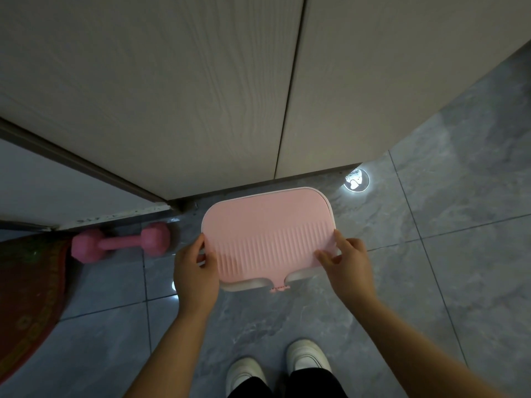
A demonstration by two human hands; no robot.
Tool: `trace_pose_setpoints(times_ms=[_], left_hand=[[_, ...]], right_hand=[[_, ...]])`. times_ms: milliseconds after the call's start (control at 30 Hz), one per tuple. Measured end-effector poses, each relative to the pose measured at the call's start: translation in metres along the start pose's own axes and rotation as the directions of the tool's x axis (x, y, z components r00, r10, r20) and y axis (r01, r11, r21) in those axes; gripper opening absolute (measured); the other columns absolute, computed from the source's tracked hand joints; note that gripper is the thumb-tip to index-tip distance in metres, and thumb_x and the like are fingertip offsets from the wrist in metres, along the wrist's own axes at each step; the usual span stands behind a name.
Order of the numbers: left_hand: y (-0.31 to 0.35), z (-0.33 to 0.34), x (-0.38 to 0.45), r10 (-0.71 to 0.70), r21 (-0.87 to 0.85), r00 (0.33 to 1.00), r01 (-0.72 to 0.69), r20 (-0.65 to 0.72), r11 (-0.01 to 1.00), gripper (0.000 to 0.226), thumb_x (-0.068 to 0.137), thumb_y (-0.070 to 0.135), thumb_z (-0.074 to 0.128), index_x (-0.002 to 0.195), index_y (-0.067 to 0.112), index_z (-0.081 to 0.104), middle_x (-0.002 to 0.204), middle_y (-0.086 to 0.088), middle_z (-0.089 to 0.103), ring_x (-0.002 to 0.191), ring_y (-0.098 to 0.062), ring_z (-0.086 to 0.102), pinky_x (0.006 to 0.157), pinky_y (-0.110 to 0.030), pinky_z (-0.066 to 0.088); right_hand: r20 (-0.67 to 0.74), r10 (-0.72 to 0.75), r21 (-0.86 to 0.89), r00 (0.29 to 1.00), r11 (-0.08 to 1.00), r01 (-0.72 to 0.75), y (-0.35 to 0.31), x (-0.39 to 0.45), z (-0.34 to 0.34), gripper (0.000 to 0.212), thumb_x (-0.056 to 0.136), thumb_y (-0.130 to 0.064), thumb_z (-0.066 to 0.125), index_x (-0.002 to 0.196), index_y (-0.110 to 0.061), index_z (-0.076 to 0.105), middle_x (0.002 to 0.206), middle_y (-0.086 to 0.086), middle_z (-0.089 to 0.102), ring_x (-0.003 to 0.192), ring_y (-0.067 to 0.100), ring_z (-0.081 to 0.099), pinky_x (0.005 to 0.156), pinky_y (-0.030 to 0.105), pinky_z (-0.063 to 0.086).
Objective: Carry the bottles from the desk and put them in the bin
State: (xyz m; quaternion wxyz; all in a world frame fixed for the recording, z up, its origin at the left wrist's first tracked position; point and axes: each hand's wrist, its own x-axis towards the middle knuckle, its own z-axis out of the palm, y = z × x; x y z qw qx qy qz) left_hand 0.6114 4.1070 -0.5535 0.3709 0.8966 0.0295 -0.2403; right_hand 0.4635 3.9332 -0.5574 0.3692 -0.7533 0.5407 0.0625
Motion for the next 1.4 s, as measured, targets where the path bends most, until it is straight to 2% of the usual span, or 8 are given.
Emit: trace_pose_setpoints(times_ms=[333, 567, 667, 800, 900, 1133, 1300, 1400], left_hand=[[-0.007, 0.0, 0.001, -0.001, -0.003, 0.999, 0.002, 0.036, 1.0, 0.046, 0.087, 0.002, 0.05, 0.13, 0.017, 0.053, 0.124, -0.01, 0.058, 0.087, -0.019, 0.055, 0.075, -0.028, 0.042], [-0.008, -0.001, 0.001, -0.032, 0.04, 0.996, 0.029, 0.081, 0.999, 0.049, 0.087, 0.004, 0.052, 0.133, 0.018, 0.049, 0.127, -0.01, 0.056, 0.1, -0.029, 0.061, 0.087, -0.037, 0.047], [-0.003, -0.005, -0.003, -0.065, 0.024, 0.99, 0.062, 0.128, 0.998, 0.053, 0.087, 0.003, 0.052, 0.138, 0.016, 0.045, 0.133, -0.012, 0.052, 0.106, -0.031, 0.059, 0.095, -0.046, 0.048], [0.005, -0.013, -0.008, -0.089, 0.027, 0.98, 0.086, 0.178, 0.996, 0.051, 0.088, 0.006, 0.051, 0.138, 0.016, 0.045, 0.131, -0.014, 0.056, 0.105, -0.032, 0.061, 0.085, -0.037, 0.048], [0.013, -0.024, -0.018, -0.15, -0.002, 0.974, 0.153, 0.171, 0.988, 0.049, 0.09, 0.013, 0.054, 0.138, 0.014, 0.043, 0.139, -0.009, 0.051, 0.118, -0.025, 0.055, 0.101, -0.039, 0.043], [0.041, -0.054, -0.064, -0.229, -0.086, 0.961, 0.244, 0.156, 0.966, 0.028, 0.091, 0.009, 0.048, 0.114, 0.007, 0.062, 0.12, -0.015, 0.064, 0.113, -0.031, 0.059, 0.103, -0.044, 0.044], [0.073, -0.087, -0.103, -0.242, -0.113, 0.955, 0.263, 0.171, 0.958, 0.015, 0.091, 0.01, 0.05, 0.086, 0.016, 0.062, 0.089, -0.012, 0.065, 0.092, -0.03, 0.064, 0.092, -0.045, 0.048], [0.1, -0.11, -0.131, -0.205, -0.118, 0.964, 0.226, 0.167, 0.967, 0.014, 0.091, 0.01, 0.049, 0.088, 0.012, 0.063, 0.085, -0.012, 0.064, 0.081, -0.025, 0.061, 0.089, -0.043, 0.049]], right_hand=[[0.075, -0.047, -0.083, 0.996, 0.995, 0.053, 0.001, 0.0, -0.004, 0.06, 0.09, -0.029, 0.058, 0.142, -0.011, 0.035, 0.131, 0.012, 0.042, 0.085, 0.016, 0.055, 0.092, 0.031, 0.049], [0.103, -0.002, -0.028, 0.995, 1.0, 0.005, -0.002, 0.001, -0.01, 0.061, 0.089, -0.029, 0.06, 0.142, -0.011, 0.037, 0.134, 0.011, 0.042, 0.08, 0.014, 0.056, 0.092, 0.032, 0.049], [0.147, 0.012, -0.042, 0.989, 0.999, -0.006, -0.007, 0.0, -0.014, 0.059, 0.09, -0.03, 0.058, 0.142, -0.012, 0.037, 0.135, 0.012, 0.043, 0.09, 0.018, 0.059, 0.096, 0.033, 0.048], [0.198, 0.084, -0.01, 0.977, 0.996, -0.084, -0.012, -0.003, -0.025, 0.056, 0.089, -0.031, 0.06, 0.139, -0.013, 0.043, 0.135, 0.014, 0.045, 0.11, 0.03, 0.06, 0.099, 0.037, 0.045], [0.217, 0.128, 0.048, 0.968, 0.989, -0.141, -0.016, -0.009, -0.038, 0.052, 0.089, -0.027, 0.061, 0.136, -0.011, 0.048, 0.133, 0.017, 0.051, 0.115, 0.032, 0.056, 0.101, 0.039, 0.043], [0.294, 0.213, 0.304, 0.932, 0.904, -0.302, -0.035, -0.041, -0.082, 0.036, 0.093, -0.015, 0.053, 0.126, -0.002, 0.057, 0.092, 0.007, 0.062, 0.097, 0.031, 0.062, 0.097, 0.047, 0.05], [0.344, 0.206, 0.349, 0.916, 0.878, -0.328, -0.057, -0.076, -0.123, 0.034, 0.095, -0.016, 0.05, 0.125, -0.003, 0.057, 0.105, 0.011, 0.065, 0.092, 0.023, 0.063, 0.093, 0.041, 0.051], [0.383, 0.2, 0.407, 0.902, 0.84, -0.359, -0.074, -0.098, -0.151, 0.03, 0.095, -0.014, 0.049, 0.12, -0.004, 0.06, 0.089, 0.003, 0.064, 0.083, 0.021, 0.063, 0.076, 0.033, 0.05]])
